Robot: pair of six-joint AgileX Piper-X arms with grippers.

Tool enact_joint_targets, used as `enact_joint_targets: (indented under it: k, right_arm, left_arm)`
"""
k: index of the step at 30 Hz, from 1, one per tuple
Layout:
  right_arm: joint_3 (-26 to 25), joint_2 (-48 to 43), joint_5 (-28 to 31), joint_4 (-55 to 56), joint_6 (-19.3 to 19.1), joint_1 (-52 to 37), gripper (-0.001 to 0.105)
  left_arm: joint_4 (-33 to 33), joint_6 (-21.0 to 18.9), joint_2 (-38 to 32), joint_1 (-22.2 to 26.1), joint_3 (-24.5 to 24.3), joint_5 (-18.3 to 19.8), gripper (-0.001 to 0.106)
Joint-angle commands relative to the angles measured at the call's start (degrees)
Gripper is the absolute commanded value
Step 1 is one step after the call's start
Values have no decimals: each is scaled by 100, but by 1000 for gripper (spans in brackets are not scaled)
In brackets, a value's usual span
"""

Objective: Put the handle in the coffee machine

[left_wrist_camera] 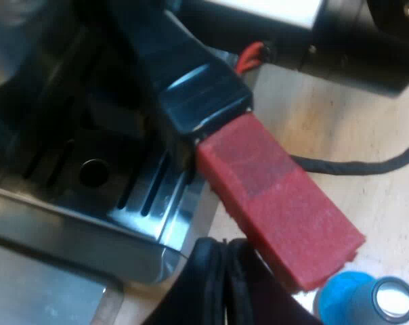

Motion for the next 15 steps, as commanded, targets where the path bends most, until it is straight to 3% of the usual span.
enact_joint_targets:
  k: [1, 7, 15]
  right_arm:
    - [-171, -306, -81, -601, 99, -18, 21]
    - [-171, -306, -68, -507, 0, 126, 20]
    - [-171, -342, 13, -37, 70, 373, 20]
  left_arm:
    - [229, 11, -9, -321, -22, 335, 0]
    - [245, -16, -9, -722, -22, 39, 0]
    - [265, -16, -9, -778, -22, 107, 0]
